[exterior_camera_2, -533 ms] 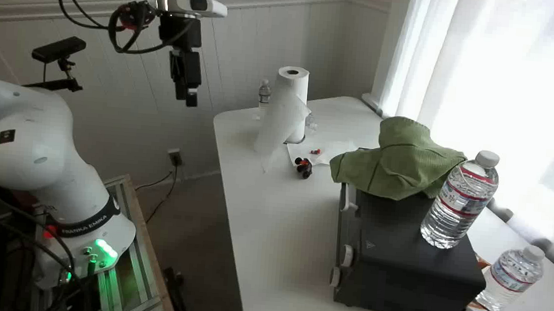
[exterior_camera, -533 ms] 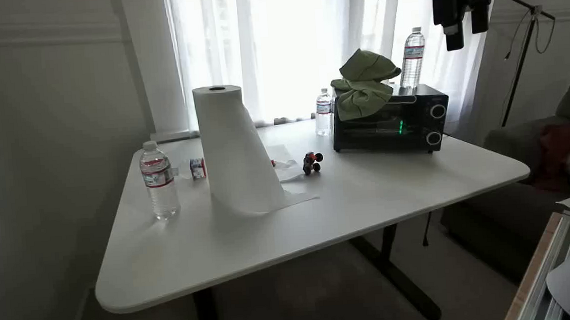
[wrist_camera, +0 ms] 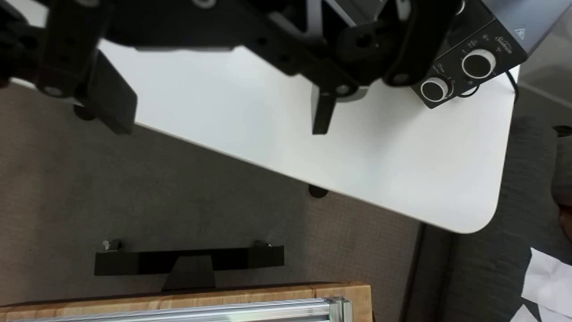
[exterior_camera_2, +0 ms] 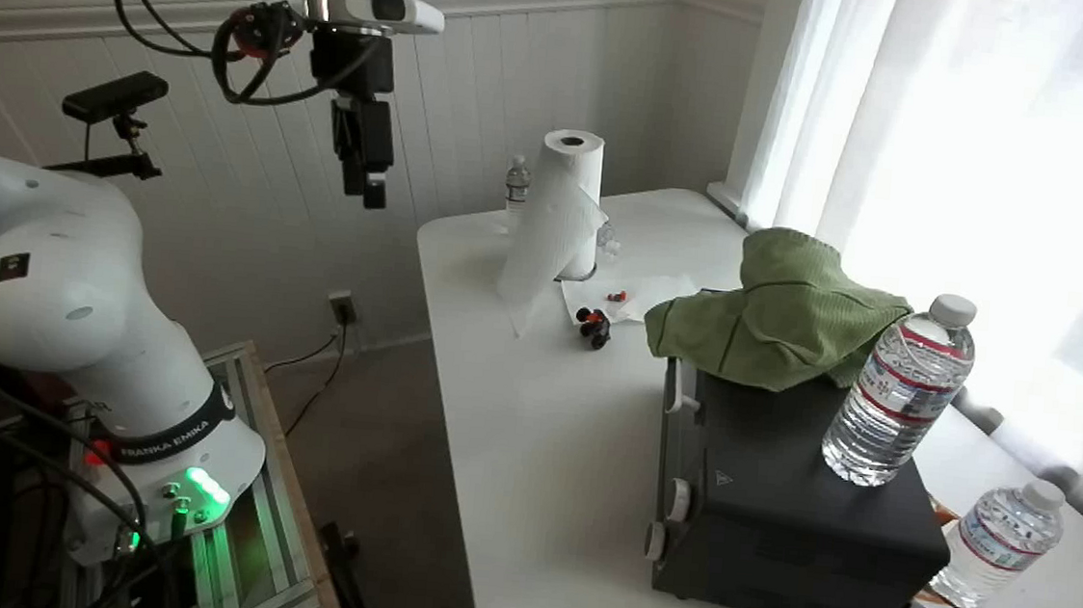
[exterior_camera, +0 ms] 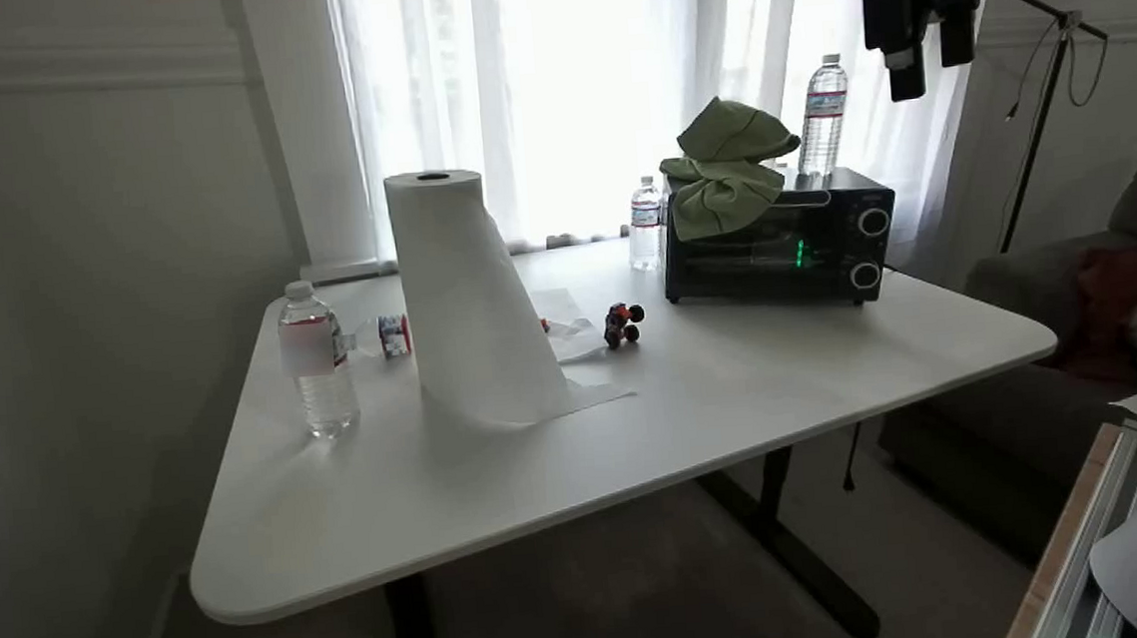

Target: Push the towel backwards then open the toaster oven.

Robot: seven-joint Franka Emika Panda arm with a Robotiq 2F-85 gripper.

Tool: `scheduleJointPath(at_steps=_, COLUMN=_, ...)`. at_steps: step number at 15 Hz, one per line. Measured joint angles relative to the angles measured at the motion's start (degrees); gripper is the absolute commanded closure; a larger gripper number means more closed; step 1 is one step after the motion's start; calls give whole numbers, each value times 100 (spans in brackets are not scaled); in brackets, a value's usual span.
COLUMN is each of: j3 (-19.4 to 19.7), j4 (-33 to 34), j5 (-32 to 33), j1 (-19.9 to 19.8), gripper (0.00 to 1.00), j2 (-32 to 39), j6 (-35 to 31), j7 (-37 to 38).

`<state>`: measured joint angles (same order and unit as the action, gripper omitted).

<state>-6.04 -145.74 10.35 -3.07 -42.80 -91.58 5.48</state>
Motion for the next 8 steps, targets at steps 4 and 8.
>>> scheduleJointPath(at_steps=4, j3=316, j4=186, j5=-220, j1=3, gripper=0, j2=196, j6=-313, j7=116)
scheduleJointPath(at_steps=8, j3=829, j4=707, j5=-701, j1=-98, gripper=0, j2=914, j6=-993, j7=228)
